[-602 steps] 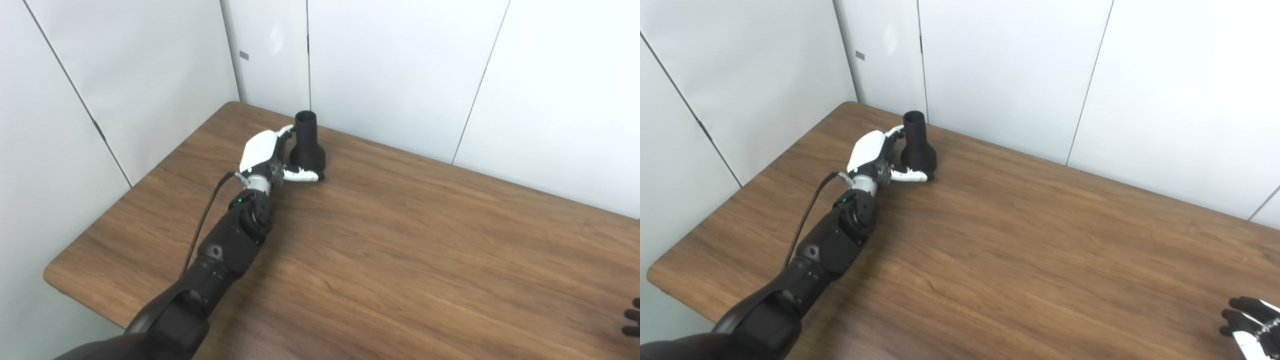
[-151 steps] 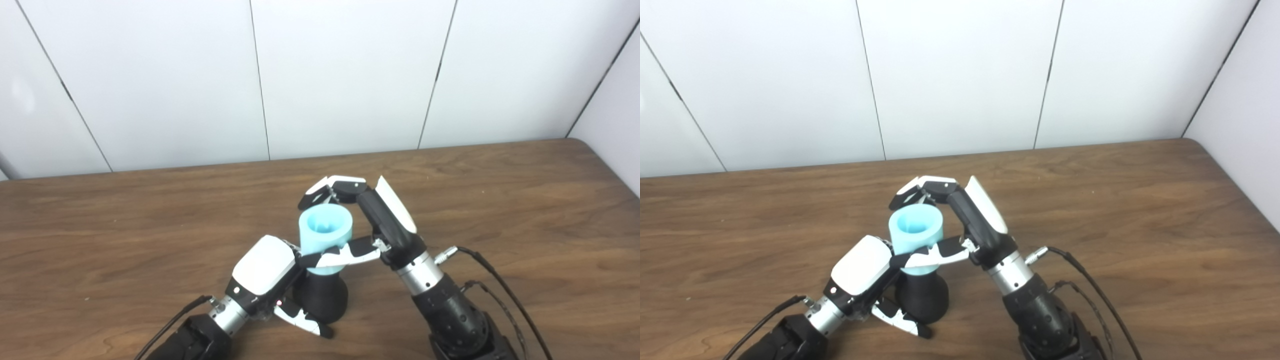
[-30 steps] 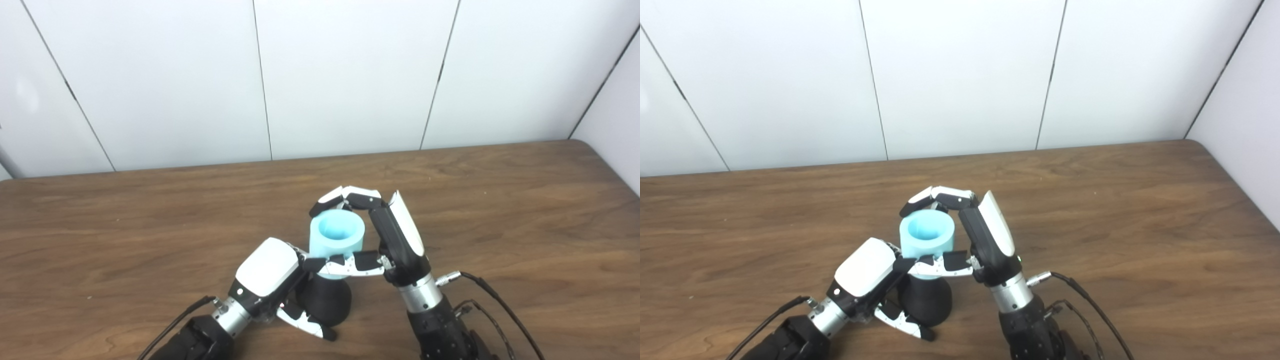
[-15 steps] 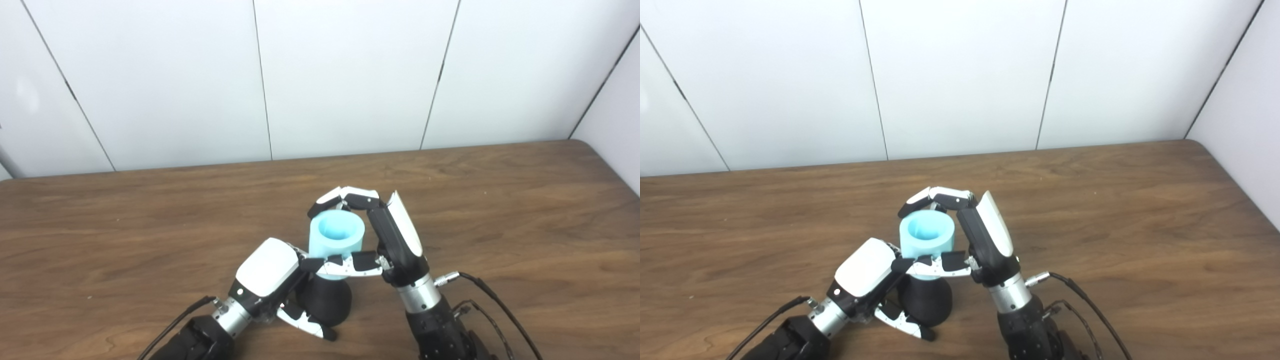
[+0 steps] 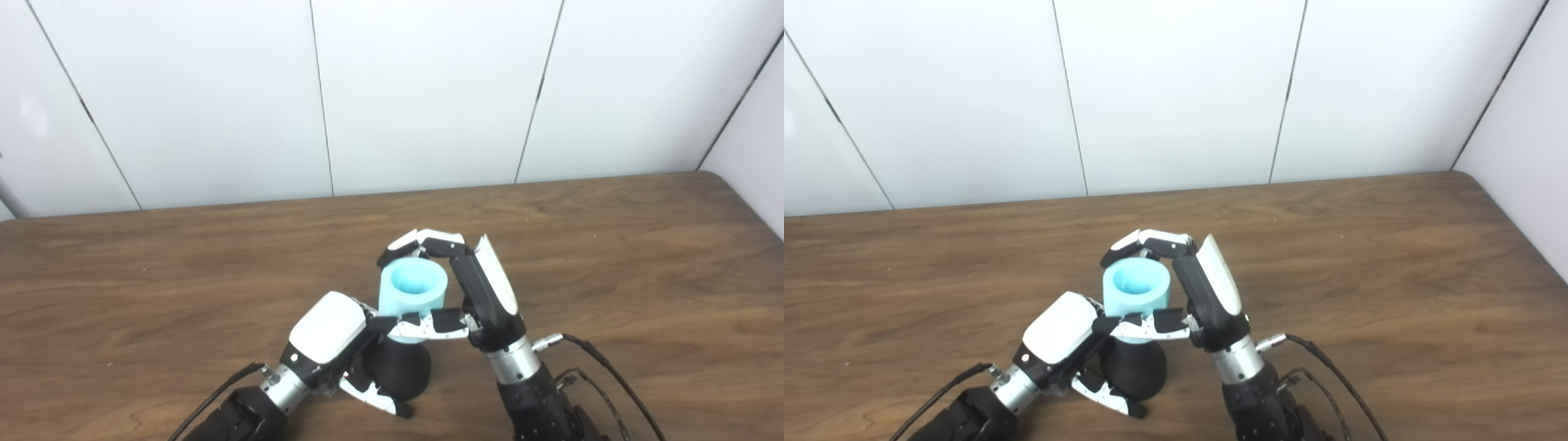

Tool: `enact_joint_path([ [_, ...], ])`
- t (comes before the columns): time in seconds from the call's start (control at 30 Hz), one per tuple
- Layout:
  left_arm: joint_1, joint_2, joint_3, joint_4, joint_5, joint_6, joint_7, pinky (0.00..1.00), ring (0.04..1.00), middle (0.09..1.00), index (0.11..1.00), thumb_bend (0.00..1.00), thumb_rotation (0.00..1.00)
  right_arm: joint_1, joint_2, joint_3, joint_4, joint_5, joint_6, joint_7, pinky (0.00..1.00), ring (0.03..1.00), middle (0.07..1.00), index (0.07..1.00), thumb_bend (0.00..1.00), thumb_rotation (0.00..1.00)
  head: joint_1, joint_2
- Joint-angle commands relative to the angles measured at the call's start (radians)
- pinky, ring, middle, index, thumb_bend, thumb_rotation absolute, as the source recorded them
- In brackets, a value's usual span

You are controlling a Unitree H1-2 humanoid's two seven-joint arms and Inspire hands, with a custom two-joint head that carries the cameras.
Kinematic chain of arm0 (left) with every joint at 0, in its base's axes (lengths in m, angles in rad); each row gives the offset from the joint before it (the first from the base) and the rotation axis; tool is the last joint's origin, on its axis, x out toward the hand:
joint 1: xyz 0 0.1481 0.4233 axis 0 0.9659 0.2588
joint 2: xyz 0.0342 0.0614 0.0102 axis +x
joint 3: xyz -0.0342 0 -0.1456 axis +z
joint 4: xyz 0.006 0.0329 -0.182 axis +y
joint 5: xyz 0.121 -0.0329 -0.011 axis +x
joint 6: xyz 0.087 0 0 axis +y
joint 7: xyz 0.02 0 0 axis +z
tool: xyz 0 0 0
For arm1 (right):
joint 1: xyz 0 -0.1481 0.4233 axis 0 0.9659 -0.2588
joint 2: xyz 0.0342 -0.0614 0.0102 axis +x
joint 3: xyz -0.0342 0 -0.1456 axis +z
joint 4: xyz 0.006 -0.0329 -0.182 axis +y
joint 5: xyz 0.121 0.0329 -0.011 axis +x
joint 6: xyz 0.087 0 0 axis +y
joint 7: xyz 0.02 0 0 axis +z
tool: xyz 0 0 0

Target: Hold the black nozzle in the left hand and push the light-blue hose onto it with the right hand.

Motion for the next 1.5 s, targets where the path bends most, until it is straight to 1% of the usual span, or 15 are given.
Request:
enact_joint_path([
  [0.0, 0.116, -0.008, -0.061, 0.074, 0.031, 0.003, -0.036, 0.09, 0.146, 0.221, 0.482, 0.52, 0.04, 0.009, 0.008, 0.025, 0.008, -0.037, 0.019, 0.035, 0.09, 0.129, 0.469, 0.482, 0.53, 0.0, -0.001, 0.0],
  [0.17, 0.116, -0.01, -0.061, 0.076, 0.029, 0.003, -0.036, 0.1, 0.154, 0.232, 0.482, 0.52, 0.04, 0.003, 0.02, 0.032, 0.023, -0.043, 0.009, 0.025, 0.1, 0.142, 0.47, 0.482, 0.53, 0.0, -0.001, 0.002],
  [0.3, 0.116, -0.011, -0.061, 0.076, 0.029, 0.001, -0.032, 0.09, 0.143, 0.216, 0.482, 0.52, 0.04, 0.0, 0.025, 0.036, 0.03, -0.048, 0.006, 0.019, 0.07, 0.107, 0.469, 0.482, 0.53, 0.0, 0.0, 0.002],
  [0.47, 0.114, -0.011, -0.062, 0.078, 0.033, -0.002, -0.026, 0.08, 0.135, 0.202, 0.482, 0.52, 0.04, -0.003, 0.028, 0.042, 0.032, -0.048, 0.005, 0.021, 0.07, 0.109, 0.469, 0.482, 0.53, 0.0, 0.0, 0.002],
  [0.6, 0.115, -0.012, -0.06, 0.078, 0.028, -0.001, -0.03, 0.08, 0.136, 0.203, 0.482, 0.52, 0.04, -0.003, 0.024, 0.049, 0.033, -0.05, 0.0, 0.023, 0.08, 0.123, 0.47, 0.482, 0.53, 0.0, 0.001, 0.003],
  [0.73, 0.117, -0.011, -0.059, 0.071, 0.023, 0.001, -0.039, 0.08, 0.135, 0.202, 0.482, 0.52, 0.04, -0.001, 0.02, 0.051, 0.033, -0.065, -0.01, 0.016, 0.08, 0.116, 0.47, 0.482, 0.53, 0.0, 0.0, 0.007],
  [0.93, 0.117, -0.009, -0.059, 0.07, 0.027, 0.005, -0.04, 0.08, 0.137, 0.209, 0.482, 0.52, 0.04, 0.01, 0.009, 0.046, 0.018, -0.069, 0.001, 0.023, 0.11, 0.153, 0.472, 0.482, 0.53, 0.0, -0.003, 0.009],
  [1.1, 0.118, -0.007, -0.059, 0.066, 0.028, 0.009, -0.048, 0.09, 0.141, 0.213, 0.482, 0.52, 0.04, 0.015, -0.008, 0.04, -0.001, -0.091, 0.003, 0.02, 0.08, 0.125, 0.47, 0.482, 0.53, 0.0, -0.005, 0.009],
  [1.17, 0.118, -0.006, -0.059, 0.064, 0.027, 0.01, -0.051, 0.09, 0.142, 0.217, 0.482, 0.52, 0.04, 0.013, -0.02, 0.035, -0.002, -0.125, -0.013, 0.003, 0.11, 0.155, 0.471, 0.482, 0.53, 0.0, -0.007, 0.008],
  [1.27, 0.12, -0.007, -0.056, 0.069, 0.02, 0.006, -0.048, 0.09, 0.139, 0.215, 0.482, 0.52, 0.04, 0.004, -0.044, 0.035, 0.001, -0.194, -0.033, -0.035, 0.11, 0.16, 0.471, 0.482, 0.53, 0.0, -0.007, 0.009],
  [1.37, 0.121, -0.007, -0.056, 0.073, 0.019, 0.001, -0.044, 0.08, 0.135, 0.212, 0.481, 0.52, 0.04, -0.011, -0.078, 0.058, 0.009, -0.241, -0.036, -0.084, 0.14, 0.2, 0.472, 0.481, 0.53, 0.0, -0.008, 0.009],
  [1.4, 0.121, -0.007, -0.056, 0.074, 0.018, -0.001, -0.042, 0.08, 0.131, 0.208, 0.481, 0.52, 0.04, -0.015, -0.088, 0.066, 0.013, -0.253, -0.036, -0.101, 0.15, 0.22, 0.439, 0.512, 0.52, 0.0, -0.008, 0.009],
  [1.47, 0.122, -0.007, -0.056, 0.075, 0.02, 0.001, -0.043, 0.08, 0.129, 0.206, 0.481, 0.52, 0.04, -0.022, -0.102, 0.08, 0.02, -0.272, -0.036, -0.13, 0.16, 0.226, 0.419, 0.526, 0.52, 0.0, -0.008, 0.009],
])
